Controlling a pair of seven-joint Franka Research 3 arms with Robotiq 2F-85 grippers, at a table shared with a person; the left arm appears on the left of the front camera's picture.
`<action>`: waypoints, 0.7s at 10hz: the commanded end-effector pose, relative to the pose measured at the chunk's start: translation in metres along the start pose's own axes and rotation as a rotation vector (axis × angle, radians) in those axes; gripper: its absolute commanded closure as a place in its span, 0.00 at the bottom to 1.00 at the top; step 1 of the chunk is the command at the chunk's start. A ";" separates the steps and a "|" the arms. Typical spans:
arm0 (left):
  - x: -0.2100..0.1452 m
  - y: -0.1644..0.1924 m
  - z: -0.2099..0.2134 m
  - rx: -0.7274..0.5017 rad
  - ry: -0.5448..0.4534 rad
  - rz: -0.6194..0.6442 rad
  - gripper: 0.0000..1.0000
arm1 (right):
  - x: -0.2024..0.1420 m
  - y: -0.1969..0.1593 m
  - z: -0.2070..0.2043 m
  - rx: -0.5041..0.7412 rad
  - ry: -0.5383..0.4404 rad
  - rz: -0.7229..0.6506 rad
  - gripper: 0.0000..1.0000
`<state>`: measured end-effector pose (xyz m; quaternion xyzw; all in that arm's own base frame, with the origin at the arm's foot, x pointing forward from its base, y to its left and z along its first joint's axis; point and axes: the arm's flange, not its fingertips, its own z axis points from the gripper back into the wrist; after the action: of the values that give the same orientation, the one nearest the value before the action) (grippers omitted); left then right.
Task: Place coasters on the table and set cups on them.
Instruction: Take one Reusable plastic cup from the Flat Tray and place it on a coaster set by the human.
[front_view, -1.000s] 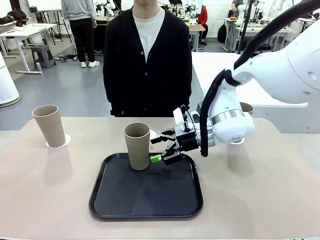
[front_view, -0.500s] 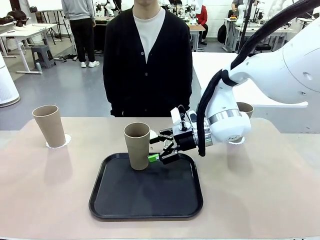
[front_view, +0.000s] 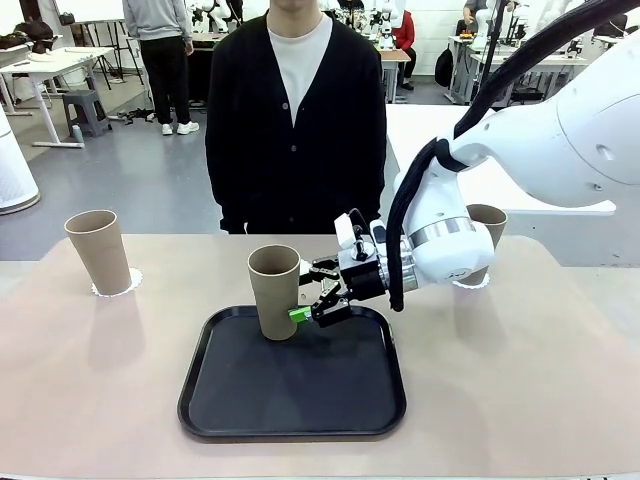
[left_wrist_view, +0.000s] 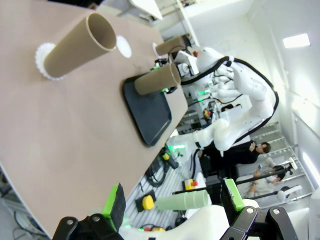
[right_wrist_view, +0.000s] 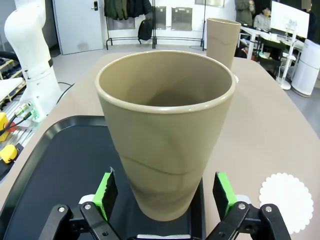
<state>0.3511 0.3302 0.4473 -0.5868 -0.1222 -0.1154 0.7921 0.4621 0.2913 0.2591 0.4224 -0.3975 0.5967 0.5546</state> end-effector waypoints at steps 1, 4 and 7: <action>0.000 -0.002 0.001 0.006 -0.002 0.011 0.00 | -0.002 -0.008 -0.014 -0.027 -0.002 -0.023 0.00; 0.000 -0.002 0.001 0.006 -0.002 0.011 0.00 | -0.003 -0.014 -0.019 -0.027 -0.002 -0.032 0.00; 0.000 -0.002 0.001 0.006 -0.002 0.011 0.00 | 0.000 -0.019 -0.031 -0.013 -0.021 -0.028 0.00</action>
<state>0.3510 0.3302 0.4473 -0.5868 -0.1222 -0.1154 0.7921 0.4741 0.3092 0.2520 0.4291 -0.3945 0.5945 0.5539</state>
